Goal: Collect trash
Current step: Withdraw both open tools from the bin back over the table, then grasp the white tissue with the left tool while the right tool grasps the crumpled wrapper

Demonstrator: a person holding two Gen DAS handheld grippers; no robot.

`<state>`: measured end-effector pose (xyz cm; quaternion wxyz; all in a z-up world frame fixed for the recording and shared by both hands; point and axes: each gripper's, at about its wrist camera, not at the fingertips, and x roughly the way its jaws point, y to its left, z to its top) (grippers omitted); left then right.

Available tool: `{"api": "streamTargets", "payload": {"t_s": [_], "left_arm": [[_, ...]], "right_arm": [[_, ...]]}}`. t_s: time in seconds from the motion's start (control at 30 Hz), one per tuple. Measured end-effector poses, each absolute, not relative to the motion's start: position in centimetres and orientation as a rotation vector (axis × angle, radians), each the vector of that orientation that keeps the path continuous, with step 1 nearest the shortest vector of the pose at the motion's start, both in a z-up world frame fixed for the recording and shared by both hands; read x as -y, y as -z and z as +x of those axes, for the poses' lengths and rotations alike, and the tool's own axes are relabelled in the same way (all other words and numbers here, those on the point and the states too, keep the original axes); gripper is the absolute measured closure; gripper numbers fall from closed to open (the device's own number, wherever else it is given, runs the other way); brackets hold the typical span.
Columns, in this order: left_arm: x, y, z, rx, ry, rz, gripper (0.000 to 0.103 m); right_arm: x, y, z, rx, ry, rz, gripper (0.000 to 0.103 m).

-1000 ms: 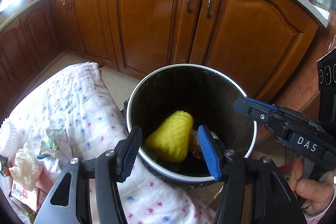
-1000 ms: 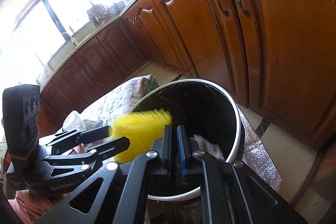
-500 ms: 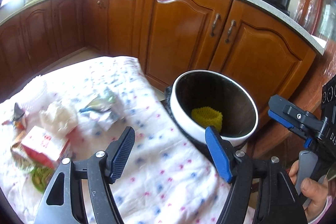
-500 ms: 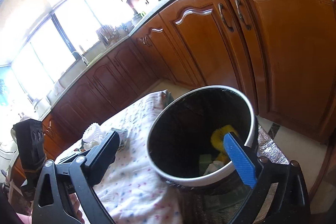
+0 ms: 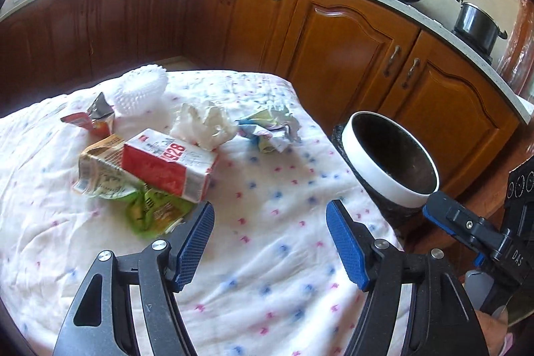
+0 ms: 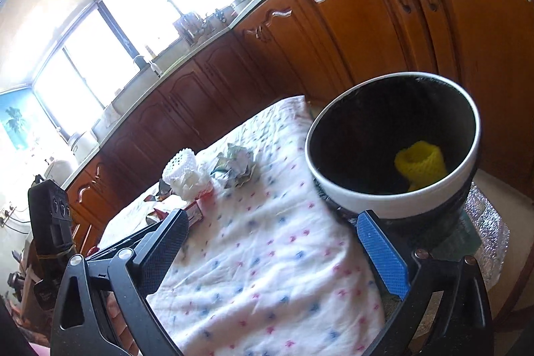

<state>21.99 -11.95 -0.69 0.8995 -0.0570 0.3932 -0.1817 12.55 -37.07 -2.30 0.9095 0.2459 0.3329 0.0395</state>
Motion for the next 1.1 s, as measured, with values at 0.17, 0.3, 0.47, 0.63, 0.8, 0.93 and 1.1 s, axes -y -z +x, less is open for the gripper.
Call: {"api": "streamTargets", "payload": {"t_s": [0.17, 0.3, 0.47, 0.63, 0.8, 0.93, 1.1], "left_arm": [[9.1, 0.6, 20.9, -0.811, 0.338, -0.146, 0.034], [7.4, 0.7, 20.8, -0.814, 0.322, -0.173, 0.034], [5.5, 0.9, 20.9, -0.817, 0.303, -0.193, 0.034], [4.8, 1.2, 21.2, -0.824, 0.298, -0.183, 0.035], [3.9, 1.9, 21.7, -0.847, 0.285, -0.200, 0.034], [2.9, 2.2, 22.3, -0.859, 0.263, -0.225, 0.034], [2.1, 2.0, 23.3, -0.864, 0.260, -0.253, 0.034]], "right_arm": [[34.6, 2.8, 12.7, -0.715, -0.111, 0.478, 0.001], [32.7, 3.1, 13.1, -0.729, -0.128, 0.438, 0.001], [31.2, 3.4, 13.4, -0.723, -0.127, 0.399, 0.001], [30.8, 3.7, 14.0, -0.735, -0.123, 0.403, 0.001], [30.4, 4.2, 14.7, -0.752, -0.137, 0.403, 0.001], [29.7, 4.8, 15.7, -0.787, -0.166, 0.411, 0.001], [29.0, 5.2, 17.0, -0.808, -0.181, 0.413, 0.002]]}}
